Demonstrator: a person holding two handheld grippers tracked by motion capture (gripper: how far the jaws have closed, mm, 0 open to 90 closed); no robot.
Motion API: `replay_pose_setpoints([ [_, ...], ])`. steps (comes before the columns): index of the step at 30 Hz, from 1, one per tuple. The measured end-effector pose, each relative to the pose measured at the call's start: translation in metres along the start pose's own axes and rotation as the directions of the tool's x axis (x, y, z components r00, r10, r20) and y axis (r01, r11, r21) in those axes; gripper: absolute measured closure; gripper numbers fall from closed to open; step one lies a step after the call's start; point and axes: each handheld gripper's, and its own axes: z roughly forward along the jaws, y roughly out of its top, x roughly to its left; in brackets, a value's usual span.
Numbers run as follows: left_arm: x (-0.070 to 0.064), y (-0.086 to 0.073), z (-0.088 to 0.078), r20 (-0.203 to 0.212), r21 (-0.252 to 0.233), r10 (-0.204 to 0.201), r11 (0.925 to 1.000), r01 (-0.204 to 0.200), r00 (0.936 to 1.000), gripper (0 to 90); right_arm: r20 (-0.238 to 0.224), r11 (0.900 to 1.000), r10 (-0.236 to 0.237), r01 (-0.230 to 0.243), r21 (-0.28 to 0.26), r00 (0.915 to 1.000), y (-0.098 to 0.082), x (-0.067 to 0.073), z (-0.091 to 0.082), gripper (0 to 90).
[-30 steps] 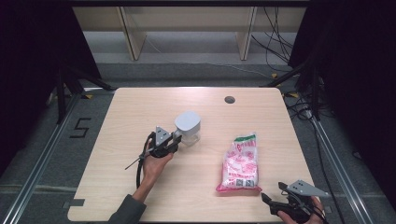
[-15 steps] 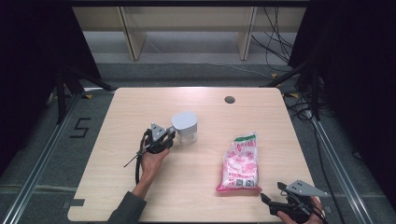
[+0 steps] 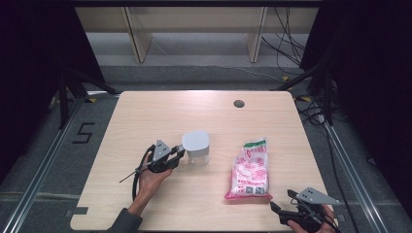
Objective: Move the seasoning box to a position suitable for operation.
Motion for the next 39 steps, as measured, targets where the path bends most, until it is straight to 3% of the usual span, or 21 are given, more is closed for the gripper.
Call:
replay_pose_setpoints([
  [3,-0.004,-0.001,-0.004,0.015,0.006,0.007,1.0,-0.007,0.9999,70.4,0.008,1.0,-0.004,0.004,-0.003,1.0,0.0,0.0,0.0,21.4],
  [4,-0.005,-0.002,-0.005,0.015,0.006,0.009,0.9999,-0.009,0.9998,70.4,0.001,0.999,0.04,-0.04,0.012,0.9992,-0.001,0.004,-0.001,21.4],
  [6,-0.007,-0.002,-0.005,0.033,0.004,0.012,0.9999,-0.012,0.9994,70.4,-0.004,0.999,0.04,-0.04,0.008,0.9992,0.0,0.004,-0.001,21.4],
  [7,-0.008,-0.001,-0.005,0.039,0.005,0.017,0.9998,-0.017,0.9991,70.4,0.006,1.0,-0.011,0.011,-0.008,0.9999,0.0,0.0,0.0,21.4],
  [9,-0.011,-0.001,-0.004,0.043,0.009,0.019,0.9998,-0.019,0.9989,70.3,0.008,1.0,-0.017,0.017,-0.009,0.9998,0.0,0.0,0.001,21.4],
  [11,-0.014,0.0,-0.002,0.056,0.007,0.014,0.9999,-0.014,0.9983,70.3,-0.003,1.0,0.029,-0.029,0.009,0.9996,-0.001,0.003,0.0,21.4],
  [15,-0.018,0.002,-0.002,0.067,0.017,0.0,0.9999,-0.001,0.9977,69.6,0.005,1.0,-0.015,0.015,-0.007,0.9999,0.0,0.0,0.0,21.4],
  [16,-0.019,0.002,-0.002,0.07,0.022,0.002,0.9997,-0.004,0.9975,69.4,-0.003,1.0,0.026,-0.026,0.007,0.9997,-0.001,0.003,0.0,21.4],
  [17,-0.02,0.002,-0.003,0.074,0.024,0.001,0.9997,-0.002,0.9973,69.2,-0.001,1.0,0.028,-0.028,0.008,0.9996,-0.001,0.003,0.0,21.4],
  [19,-0.02,0.002,-0.003,0.08,0.027,-0.002,0.9996,0.0,0.9968,68.9,0.007,1.0,-0.016,0.016,-0.008,0.9998,0.0,-0.001,0.0,21.4],
  [20,-0.02,0.002,-0.004,0.09,0.03,-0.007,0.9996,0.004,0.996,68.6,-0.009,1.0,0.005,-0.005,0.0,1.0,-0.001,0.0,0.001,21.4],
  [22,-0.02,0.002,-0.006,0.116,0.034,-0.018,0.9993,0.014,0.993,67.6,0.007,1.0,-0.017,0.017,-0.008,0.9998,0.0,-0.001,0.0,21.4],
  [23,-0.02,0.002,-0.006,0.13,0.037,-0.011,0.9993,0.006,0.9914,67.3,-0.001,1.0,0.022,-0.022,0.003,0.9997,-0.001,0.002,0.0,21.4],
  [25,-0.021,0.003,-0.008,0.143,0.041,-0.009,0.9992,0.003,0.9897,66.9,-0.007,0.999,0.034,-0.034,0.01,0.9994,-0.001,0.003,0.0,21.4],
  [26,-0.022,0.002,-0.008,0.161,0.034,-0.008,0.9994,0.002,0.987,66.1,0.003,1.0,-0.002,0.002,-0.001,1.0,0.0,0.0,0.0,21.4],
  [28,-0.025,0.004,-0.01,0.203,0.038,-0.008,0.9993,0.0,0.9792,65.7,-0.006,1.0,0.004,-0.004,0.0,1.0,0.0,0.0,0.001,21.4],
  [31,-0.031,0.009,-0.012,0.223,0.034,0.022,0.999,-0.03,0.9745,63.4,-0.001,0.999,0.031,-0.031,0.01,0.9995,-0.001,0.002,0.0,21.4],
  [32,-0.033,0.01,-0.012,0.231,0.029,0.011,0.9994,-0.018,0.973,63.8,0.008,1.0,-0.014,0.014,-0.006,0.9999,0.0,-0.001,0.0,21.4],
  [34,-0.033,0.012,-0.013,0.248,0.024,0.009,0.9996,-0.016,0.9687,66.2,-0.005,1.0,0.004,-0.004,0.0,1.0,-0.001,0.0,0.0,21.4],
  [38,-0.037,0.014,-0.013,0.233,0.026,0.054,0.9977,-0.062,0.971,67.6,-0.003,1.0,0.025,-0.025,0.013,0.9997,0.0,0.002,-0.001,21.4],
  [39,-0.039,0.014,-0.012,0.229,0.028,0.045,0.9982,-0.053,0.9723,68.0,0.005,1.0,-0.015,0.015,0.0,0.9999,0.0,-0.001,0.0,21.4],
])
